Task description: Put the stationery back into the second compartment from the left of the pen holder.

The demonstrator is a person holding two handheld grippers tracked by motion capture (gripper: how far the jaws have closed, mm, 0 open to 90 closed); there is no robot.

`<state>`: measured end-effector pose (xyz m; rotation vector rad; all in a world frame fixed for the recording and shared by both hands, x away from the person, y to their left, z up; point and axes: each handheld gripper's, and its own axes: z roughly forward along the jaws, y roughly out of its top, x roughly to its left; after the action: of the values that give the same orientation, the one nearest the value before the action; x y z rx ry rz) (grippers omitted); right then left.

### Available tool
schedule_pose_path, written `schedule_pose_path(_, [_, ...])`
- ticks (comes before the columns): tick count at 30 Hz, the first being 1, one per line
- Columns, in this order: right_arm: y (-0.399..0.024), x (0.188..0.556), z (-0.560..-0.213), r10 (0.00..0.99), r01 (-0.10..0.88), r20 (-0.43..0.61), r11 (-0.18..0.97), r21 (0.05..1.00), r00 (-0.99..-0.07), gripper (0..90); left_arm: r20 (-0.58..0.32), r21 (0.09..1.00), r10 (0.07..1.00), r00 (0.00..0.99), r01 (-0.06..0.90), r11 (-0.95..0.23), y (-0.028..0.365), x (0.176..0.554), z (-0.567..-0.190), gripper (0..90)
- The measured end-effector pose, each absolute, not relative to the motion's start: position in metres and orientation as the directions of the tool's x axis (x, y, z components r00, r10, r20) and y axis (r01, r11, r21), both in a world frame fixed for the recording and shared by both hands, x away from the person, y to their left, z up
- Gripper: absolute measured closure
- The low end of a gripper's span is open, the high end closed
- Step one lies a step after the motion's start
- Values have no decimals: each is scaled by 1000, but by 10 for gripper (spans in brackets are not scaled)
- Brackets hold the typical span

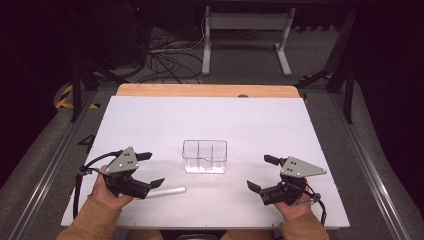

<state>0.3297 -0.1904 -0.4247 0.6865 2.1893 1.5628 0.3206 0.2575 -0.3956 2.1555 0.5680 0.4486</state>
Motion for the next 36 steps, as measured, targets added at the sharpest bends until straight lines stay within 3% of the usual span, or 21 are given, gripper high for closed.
schedule_pose_path(13, [-190,329,-425,568,174,-10,268,948,-823,12,10,752,482,876,311,-581,256,334,-393,232])
schedule_pose_path(28, [-190,329,-425,558,169,-15,276,946,-830,20,70,611,430,900,302,-731,239,340,-396,320])
schedule_pose_path(36, [-191,329,-425,559,172,-17,283,944,-829,22,81,570,417,905,301,-765,230,344,-403,323])
